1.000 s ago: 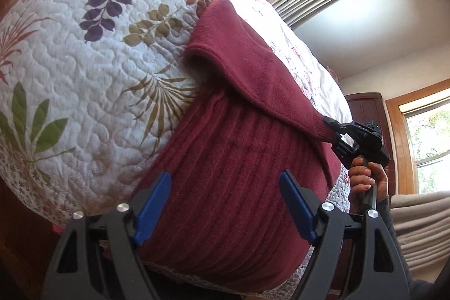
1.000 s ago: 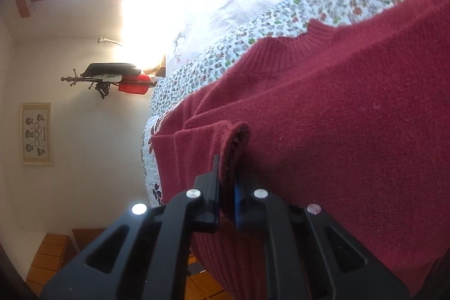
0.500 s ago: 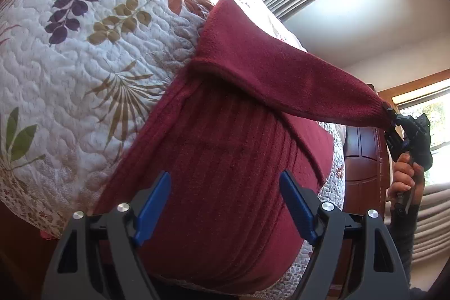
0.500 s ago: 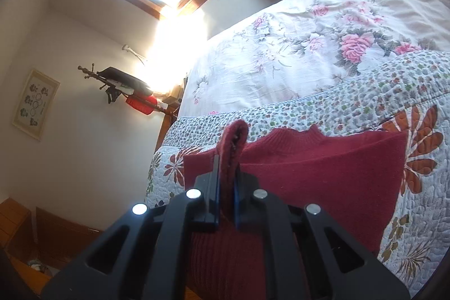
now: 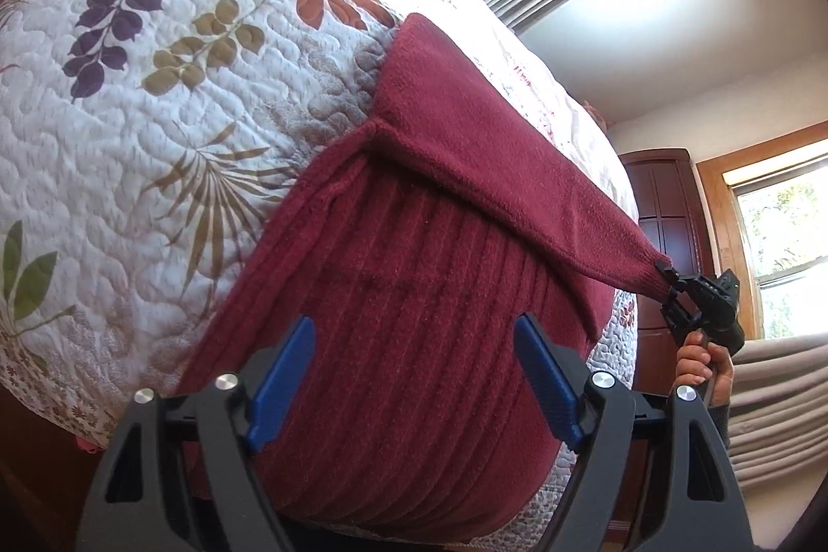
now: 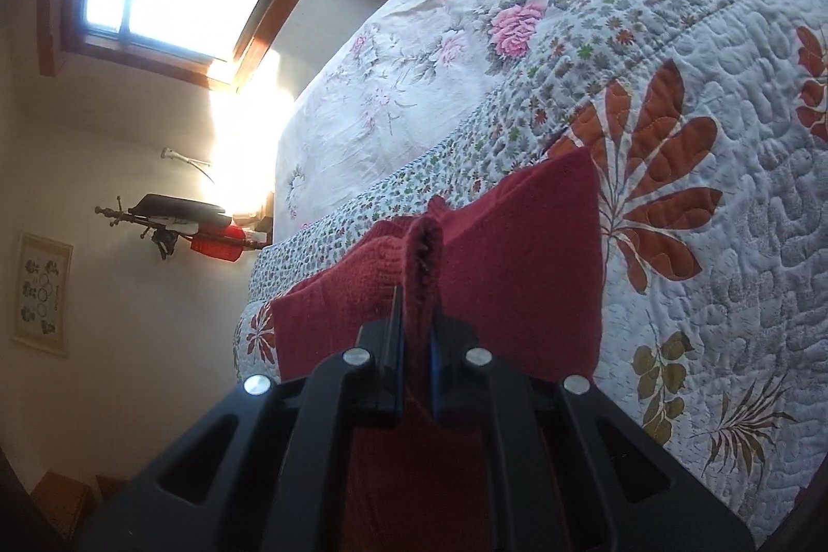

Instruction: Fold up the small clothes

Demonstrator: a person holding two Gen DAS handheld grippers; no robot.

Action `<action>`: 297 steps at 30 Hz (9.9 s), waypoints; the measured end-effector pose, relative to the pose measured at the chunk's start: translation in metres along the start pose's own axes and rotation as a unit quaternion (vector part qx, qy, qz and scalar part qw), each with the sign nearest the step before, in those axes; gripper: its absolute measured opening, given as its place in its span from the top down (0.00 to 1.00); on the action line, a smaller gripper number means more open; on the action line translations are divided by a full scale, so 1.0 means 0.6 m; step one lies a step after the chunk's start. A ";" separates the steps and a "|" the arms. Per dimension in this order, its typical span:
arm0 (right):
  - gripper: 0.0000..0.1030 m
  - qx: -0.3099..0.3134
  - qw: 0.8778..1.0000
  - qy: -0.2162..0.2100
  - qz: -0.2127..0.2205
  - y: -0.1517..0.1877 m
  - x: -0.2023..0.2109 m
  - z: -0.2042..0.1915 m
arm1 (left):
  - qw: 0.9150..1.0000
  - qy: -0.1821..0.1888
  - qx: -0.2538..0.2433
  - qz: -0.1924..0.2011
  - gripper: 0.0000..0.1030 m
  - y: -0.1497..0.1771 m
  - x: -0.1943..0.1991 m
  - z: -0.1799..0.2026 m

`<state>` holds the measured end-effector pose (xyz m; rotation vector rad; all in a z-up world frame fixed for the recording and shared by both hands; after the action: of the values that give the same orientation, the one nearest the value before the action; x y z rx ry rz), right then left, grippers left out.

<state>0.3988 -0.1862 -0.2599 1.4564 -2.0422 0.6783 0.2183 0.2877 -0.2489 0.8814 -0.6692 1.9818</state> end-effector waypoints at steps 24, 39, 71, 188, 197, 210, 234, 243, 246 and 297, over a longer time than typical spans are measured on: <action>0.94 -0.064 0.997 0.021 -0.031 0.037 -0.035 0.117 | 1.000 0.008 -0.026 -0.013 0.23 -0.024 -0.035 0.035; 0.86 -0.006 0.998 0.055 -0.011 0.067 -0.030 0.086 | 1.000 0.010 0.023 0.000 0.23 0.028 -0.007 0.007; 0.33 -0.102 0.990 0.084 -0.053 0.617 0.110 0.186 | 0.976 -0.016 -0.091 -0.198 0.14 0.189 -0.077 -0.281; 0.42 0.061 0.992 0.099 -0.054 0.189 0.032 0.108 | 0.982 -0.050 -0.128 -0.127 0.35 -0.144 -0.059 -0.079; 0.34 0.098 0.985 0.124 -0.063 0.175 -0.002 0.084 | 0.975 -0.067 -0.181 -0.111 0.88 -0.138 -0.042 -0.065; 0.88 0.137 0.976 0.150 -0.075 0.173 -0.035 0.048 | 0.975 -0.074 -0.188 -0.087 0.91 -0.129 -0.041 -0.049; 0.94 0.148 0.979 0.133 0.036 0.229 0.114 -0.035 | 0.979 -0.017 -0.198 0.044 0.94 -0.094 0.121 0.028; 0.94 0.188 0.970 0.117 0.100 0.162 0.193 -0.122 | 0.963 0.036 -0.246 0.106 0.94 -0.175 0.205 0.133; 0.94 0.195 0.967 0.115 0.113 0.122 0.199 -0.140 | 0.958 0.042 -0.260 0.114 0.94 -0.214 0.204 0.161; 0.68 -0.015 0.995 0.102 -0.010 -0.098 -0.018 0.109 | 0.996 -0.031 -0.079 -0.026 0.72 -0.473 -0.141 0.016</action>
<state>0.4486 -0.2399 -0.3095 1.3312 -1.8707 0.7511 0.4983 0.3820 -0.2736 0.8585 -0.8175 1.8342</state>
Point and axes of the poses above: each gripper's, at about its wrist camera, not at the fingertips, and x roughly against the way its jaws point, z to its right, y to its underside, the point moved 3 cm from there along -x, roughly the way its jaws point, and after that the axes turned 6 degrees about -z, right-handed, at the moved point
